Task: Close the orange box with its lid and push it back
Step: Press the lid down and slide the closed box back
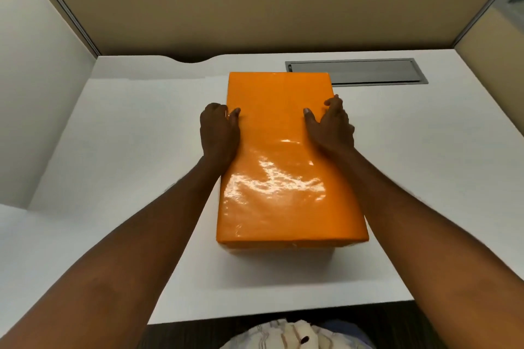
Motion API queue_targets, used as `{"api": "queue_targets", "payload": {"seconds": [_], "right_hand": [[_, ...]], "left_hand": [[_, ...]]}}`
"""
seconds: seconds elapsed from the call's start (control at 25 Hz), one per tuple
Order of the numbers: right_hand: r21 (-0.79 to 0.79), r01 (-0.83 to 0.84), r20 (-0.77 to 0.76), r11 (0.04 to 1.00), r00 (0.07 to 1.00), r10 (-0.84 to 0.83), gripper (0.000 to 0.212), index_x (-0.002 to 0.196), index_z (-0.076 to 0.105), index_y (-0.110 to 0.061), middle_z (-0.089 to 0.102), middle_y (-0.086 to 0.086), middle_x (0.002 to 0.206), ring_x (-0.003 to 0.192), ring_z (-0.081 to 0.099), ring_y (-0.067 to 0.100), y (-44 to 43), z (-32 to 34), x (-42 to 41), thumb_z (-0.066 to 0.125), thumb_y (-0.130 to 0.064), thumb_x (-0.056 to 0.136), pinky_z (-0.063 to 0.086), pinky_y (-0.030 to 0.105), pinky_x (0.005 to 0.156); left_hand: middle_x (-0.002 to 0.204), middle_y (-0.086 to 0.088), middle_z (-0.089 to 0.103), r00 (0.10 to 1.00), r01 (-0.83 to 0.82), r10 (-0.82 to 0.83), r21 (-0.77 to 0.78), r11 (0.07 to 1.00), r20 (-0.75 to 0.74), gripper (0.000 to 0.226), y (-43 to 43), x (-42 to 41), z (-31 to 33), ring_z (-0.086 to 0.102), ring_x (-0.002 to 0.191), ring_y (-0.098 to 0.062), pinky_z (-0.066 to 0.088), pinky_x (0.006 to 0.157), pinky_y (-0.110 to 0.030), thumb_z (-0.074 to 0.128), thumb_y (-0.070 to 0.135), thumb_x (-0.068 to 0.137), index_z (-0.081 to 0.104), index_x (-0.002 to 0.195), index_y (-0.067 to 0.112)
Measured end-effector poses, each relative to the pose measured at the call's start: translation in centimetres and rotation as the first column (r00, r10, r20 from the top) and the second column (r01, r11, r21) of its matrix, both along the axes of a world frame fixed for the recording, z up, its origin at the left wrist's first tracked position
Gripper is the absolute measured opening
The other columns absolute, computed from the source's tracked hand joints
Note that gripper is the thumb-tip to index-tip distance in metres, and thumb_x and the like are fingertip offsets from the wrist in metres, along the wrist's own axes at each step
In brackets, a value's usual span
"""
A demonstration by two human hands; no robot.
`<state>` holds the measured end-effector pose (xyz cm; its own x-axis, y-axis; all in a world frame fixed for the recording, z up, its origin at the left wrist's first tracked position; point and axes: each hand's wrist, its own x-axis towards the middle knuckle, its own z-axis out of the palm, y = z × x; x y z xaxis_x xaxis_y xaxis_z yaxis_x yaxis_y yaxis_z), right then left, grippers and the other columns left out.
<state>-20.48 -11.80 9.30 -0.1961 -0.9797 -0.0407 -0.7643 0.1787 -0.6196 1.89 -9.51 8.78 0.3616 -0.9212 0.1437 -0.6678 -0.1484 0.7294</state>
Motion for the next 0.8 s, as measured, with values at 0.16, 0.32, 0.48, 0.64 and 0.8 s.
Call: {"api": "queue_targets", "payload": {"seconds": [0.16,0.32,0.48,0.64,0.8], "right_hand": [[-0.166,0.047,0.064,0.985,0.997,-0.037,0.033,0.113,0.052,-0.004,0.055,0.016,0.126,0.121,0.049,0.032,1.8,1.3,-1.2,0.049,-0.030,0.092,0.028,0.054,0.109],[-0.172,0.052,0.120,0.984,0.992,-0.031,0.039,0.120,0.055,-0.006,0.059,0.014,0.128,0.118,0.054,0.029,5.5,2.0,-3.2,0.047,-0.033,0.093,0.042,0.035,0.097],[0.096,-0.002,0.221,0.995,0.975,-0.019,0.064,0.140,0.033,-0.021,0.038,0.009,0.148,0.131,0.041,0.031,10.8,1.0,-5.7,0.042,-0.057,0.088,0.038,0.048,0.102],[0.234,-0.107,0.470,0.966,0.883,-0.016,0.066,0.144,0.015,-0.031,0.034,0.003,0.149,0.127,0.044,0.032,15.0,-1.0,-5.4,0.039,-0.056,0.089,0.041,0.050,0.101],[0.178,-0.087,0.536,0.980,0.844,-0.023,0.052,0.138,0.019,-0.029,0.041,0.002,0.137,0.110,0.050,0.025,15.6,-1.5,-5.2,0.041,-0.044,0.093,0.044,0.040,0.090]], "left_hand": [[0.126,-0.019,0.061,0.999,0.041,-0.041,-0.011,0.999,-0.028,0.045,1.5,0.5,1.4,0.055,0.119,-0.032,0.039,0.101,-0.038,0.038,0.032,0.100,0.059,0.120,-0.002],[0.100,-0.012,0.069,0.976,0.023,-0.011,0.052,0.998,-0.217,0.038,5.2,1.3,2.3,0.064,0.091,-0.021,0.043,0.085,-0.032,0.039,0.030,0.099,0.068,0.100,0.005],[0.117,-0.004,0.064,0.854,0.013,0.091,0.197,0.980,-0.512,0.040,12.1,1.4,1.2,0.061,0.098,-0.017,0.051,0.091,-0.039,0.046,0.039,0.096,0.060,0.123,0.013],[0.129,0.007,0.055,0.767,0.085,0.097,0.250,0.964,-0.634,0.050,16.5,0.3,-0.8,0.060,0.111,-0.020,0.051,0.095,-0.043,0.043,0.052,0.093,0.043,0.140,0.034],[0.108,0.004,0.072,0.677,-0.137,0.257,0.224,0.965,-0.689,0.038,17.0,-1.2,-1.1,0.070,0.089,-0.014,0.055,0.071,-0.030,0.056,0.051,0.087,0.066,0.118,0.031]]}}
